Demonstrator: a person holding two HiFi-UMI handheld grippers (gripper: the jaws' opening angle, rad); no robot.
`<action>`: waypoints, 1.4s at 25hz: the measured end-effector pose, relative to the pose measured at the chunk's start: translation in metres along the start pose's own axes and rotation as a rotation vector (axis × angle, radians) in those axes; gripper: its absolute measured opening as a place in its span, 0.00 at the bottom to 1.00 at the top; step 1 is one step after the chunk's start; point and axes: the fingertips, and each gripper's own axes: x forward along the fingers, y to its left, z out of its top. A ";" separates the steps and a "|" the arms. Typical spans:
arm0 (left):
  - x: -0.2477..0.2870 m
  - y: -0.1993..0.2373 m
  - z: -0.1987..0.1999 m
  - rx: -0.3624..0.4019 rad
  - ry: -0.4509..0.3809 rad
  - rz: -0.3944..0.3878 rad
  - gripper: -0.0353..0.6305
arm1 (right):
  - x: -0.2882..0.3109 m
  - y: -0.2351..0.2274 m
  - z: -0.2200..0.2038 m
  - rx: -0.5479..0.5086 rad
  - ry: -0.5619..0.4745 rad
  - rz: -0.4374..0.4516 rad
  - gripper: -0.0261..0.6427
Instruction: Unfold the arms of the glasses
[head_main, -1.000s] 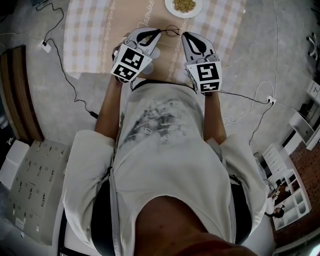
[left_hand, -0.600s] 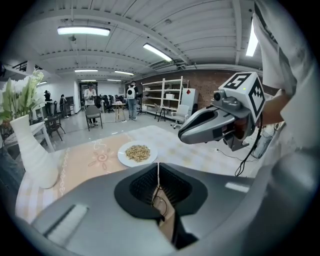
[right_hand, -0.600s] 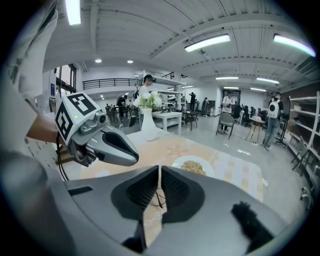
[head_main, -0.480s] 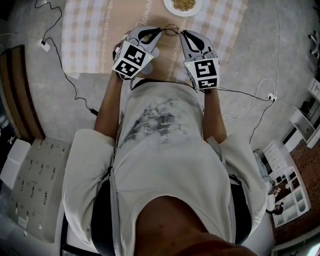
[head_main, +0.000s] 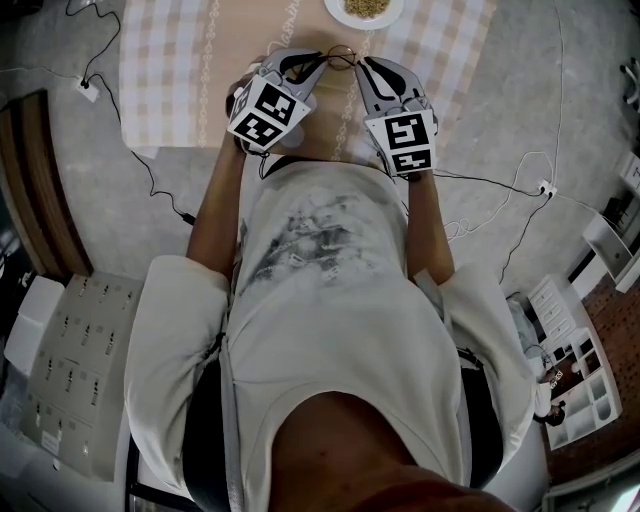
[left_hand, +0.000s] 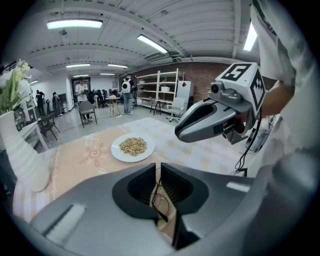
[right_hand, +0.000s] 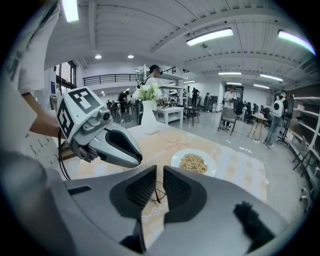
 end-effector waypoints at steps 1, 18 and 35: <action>0.002 0.000 -0.001 0.004 0.004 -0.003 0.12 | 0.001 0.000 -0.001 -0.001 0.003 0.001 0.11; 0.029 -0.004 -0.024 0.068 0.105 -0.062 0.17 | 0.013 0.004 -0.018 -0.011 0.056 0.030 0.15; 0.051 -0.005 -0.040 0.120 0.183 -0.101 0.19 | 0.020 0.007 -0.028 -0.017 0.093 0.053 0.19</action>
